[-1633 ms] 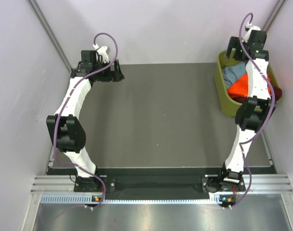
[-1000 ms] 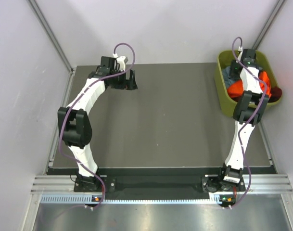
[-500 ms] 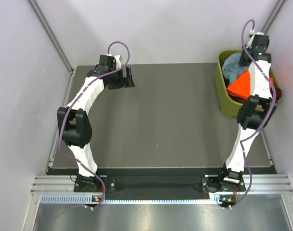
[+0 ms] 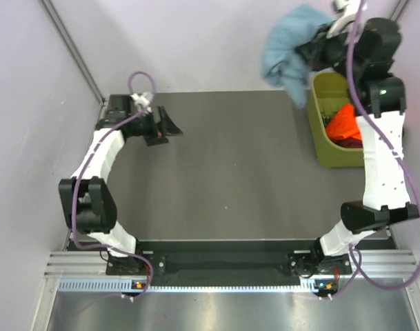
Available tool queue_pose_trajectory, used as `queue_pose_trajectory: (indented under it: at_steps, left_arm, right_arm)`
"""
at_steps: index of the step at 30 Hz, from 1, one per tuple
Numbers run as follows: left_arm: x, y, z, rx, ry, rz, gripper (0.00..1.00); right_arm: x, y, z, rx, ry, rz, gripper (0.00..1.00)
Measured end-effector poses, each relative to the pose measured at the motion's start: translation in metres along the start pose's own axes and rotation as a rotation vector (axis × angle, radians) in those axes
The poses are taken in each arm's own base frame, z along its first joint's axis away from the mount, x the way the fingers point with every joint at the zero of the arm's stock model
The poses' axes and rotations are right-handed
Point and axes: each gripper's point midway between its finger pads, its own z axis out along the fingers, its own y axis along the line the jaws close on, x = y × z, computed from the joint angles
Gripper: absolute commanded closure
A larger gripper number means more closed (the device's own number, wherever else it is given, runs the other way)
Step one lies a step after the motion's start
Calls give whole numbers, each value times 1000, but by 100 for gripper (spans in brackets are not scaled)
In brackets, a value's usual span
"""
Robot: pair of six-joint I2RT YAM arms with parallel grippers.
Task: Fold and stack the t-shirts
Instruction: Move the tshirt to the center of the board, then flatten the tshirt out
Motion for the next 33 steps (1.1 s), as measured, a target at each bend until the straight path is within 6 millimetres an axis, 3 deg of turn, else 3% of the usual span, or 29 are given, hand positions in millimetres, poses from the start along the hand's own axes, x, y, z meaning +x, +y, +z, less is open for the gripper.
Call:
queue_pose_trajectory:
  at_steps: [1,2,3,5,7,12,15,19,22,23,26,30,33]
  left_arm:
    - [-9,1,-14,8,-43,-17,1]
    - [-17,2,-27,12,-82,-23,1]
    - [-26,3,-40,10,-127,-23,3]
    - [-39,1,-61,5,-199,-3,4]
    - [-44,-9,-73,11,-239,28,1]
    - [-48,-29,-84,4,-291,130,1]
    - [-53,-20,-84,-59,-294,180,1]
    - [-57,-1,-76,-117,-265,176,4]
    - [-45,22,-61,-166,-191,148,4]
    - [-39,29,-56,-179,-161,142,14]
    - [-19,53,-36,-226,-48,131,19]
    - [-1,79,-18,-289,38,118,18]
    - [3,88,-17,-337,50,123,19]
  right_arm:
    - [0,37,-3,-98,1,-2,83]
    - [4,63,-6,-169,14,-1,65]
    - [13,90,-9,-243,38,2,37]
    - [35,118,-13,-322,94,-5,24]
    - [61,115,-10,-296,159,2,14]
    - [128,54,7,-119,331,45,7]
    - [165,47,16,-106,428,48,9]
    - [234,83,24,-243,605,60,10]
    - [286,120,23,-391,749,103,10]
    - [301,130,24,-430,789,120,11]
    - [348,160,31,-540,913,170,14]
    - [398,179,47,-611,1032,200,16]
    - [427,184,57,-631,1081,211,16]
